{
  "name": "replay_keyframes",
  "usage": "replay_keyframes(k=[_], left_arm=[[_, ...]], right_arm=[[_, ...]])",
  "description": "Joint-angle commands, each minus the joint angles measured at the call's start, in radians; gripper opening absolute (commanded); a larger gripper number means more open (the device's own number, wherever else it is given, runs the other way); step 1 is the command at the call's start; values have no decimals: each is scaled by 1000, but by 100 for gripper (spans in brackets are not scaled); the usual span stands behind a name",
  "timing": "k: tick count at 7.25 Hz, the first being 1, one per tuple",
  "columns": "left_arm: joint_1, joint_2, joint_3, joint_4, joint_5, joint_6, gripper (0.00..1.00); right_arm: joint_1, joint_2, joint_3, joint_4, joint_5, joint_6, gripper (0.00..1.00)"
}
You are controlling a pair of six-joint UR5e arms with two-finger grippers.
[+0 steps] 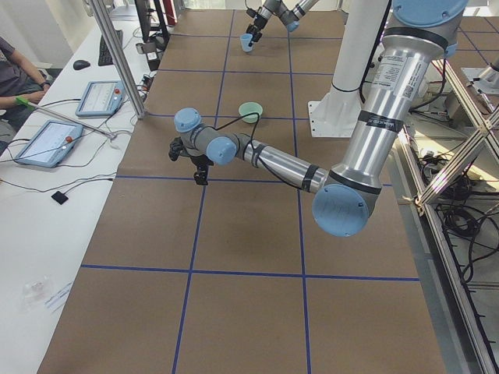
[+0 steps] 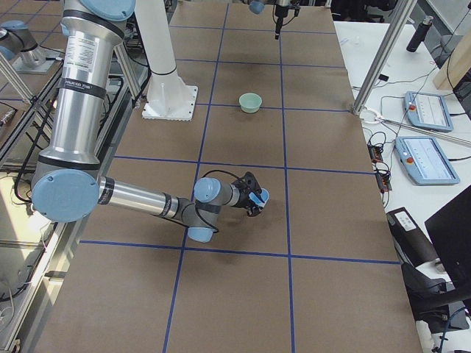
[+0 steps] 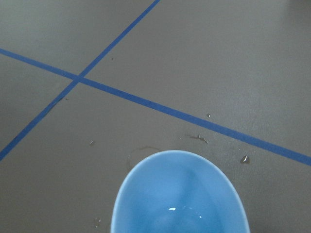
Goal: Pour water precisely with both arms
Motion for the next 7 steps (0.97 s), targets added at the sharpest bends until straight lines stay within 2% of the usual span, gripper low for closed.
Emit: replay_keyframes(k=[1,3,7], left_arm=[[0,0,-1,0,0,0,93],[-2,2,-1,-1,-1,0,93],[-2,2,-1,0,0,0,93]], right_arm=[[-2,45,-31,-1,-6,2,33],[-2,71,-58,-1,-7,0,37],[-2,72,-71,-1,-9,0,73]])
